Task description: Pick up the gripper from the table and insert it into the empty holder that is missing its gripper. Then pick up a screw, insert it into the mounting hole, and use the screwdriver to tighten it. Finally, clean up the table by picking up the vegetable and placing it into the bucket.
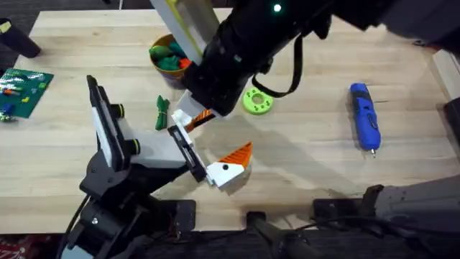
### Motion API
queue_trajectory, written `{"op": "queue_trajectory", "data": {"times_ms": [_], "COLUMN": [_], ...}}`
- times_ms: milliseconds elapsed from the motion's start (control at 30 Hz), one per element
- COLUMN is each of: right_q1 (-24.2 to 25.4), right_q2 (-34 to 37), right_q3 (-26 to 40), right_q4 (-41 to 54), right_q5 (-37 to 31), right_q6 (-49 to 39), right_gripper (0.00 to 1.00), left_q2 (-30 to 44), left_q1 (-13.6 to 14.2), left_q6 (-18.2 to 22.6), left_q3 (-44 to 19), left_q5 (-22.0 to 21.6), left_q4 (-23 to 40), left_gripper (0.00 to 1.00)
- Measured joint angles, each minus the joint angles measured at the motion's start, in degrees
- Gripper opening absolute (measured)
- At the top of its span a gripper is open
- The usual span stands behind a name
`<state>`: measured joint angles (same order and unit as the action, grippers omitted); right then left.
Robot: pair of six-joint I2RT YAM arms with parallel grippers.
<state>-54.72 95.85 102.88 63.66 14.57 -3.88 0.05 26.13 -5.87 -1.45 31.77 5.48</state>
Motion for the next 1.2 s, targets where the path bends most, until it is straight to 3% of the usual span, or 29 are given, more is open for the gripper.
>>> {"op": "queue_trajectory", "data": {"times_ms": [1200], "right_q1": [-0.2], "right_q2": [4.7], "right_q3": [0.1], "right_q4": [0.1], "right_q5": [-1.9], "right_q6": [0.0], "right_gripper": [0.007], "left_q2": [0.0], "left_q1": [0.0], "left_q6": [0.0], "left_q3": [0.0], "left_q5": [0.0], "left_q4": [0.0], "left_gripper": [0.984]}}
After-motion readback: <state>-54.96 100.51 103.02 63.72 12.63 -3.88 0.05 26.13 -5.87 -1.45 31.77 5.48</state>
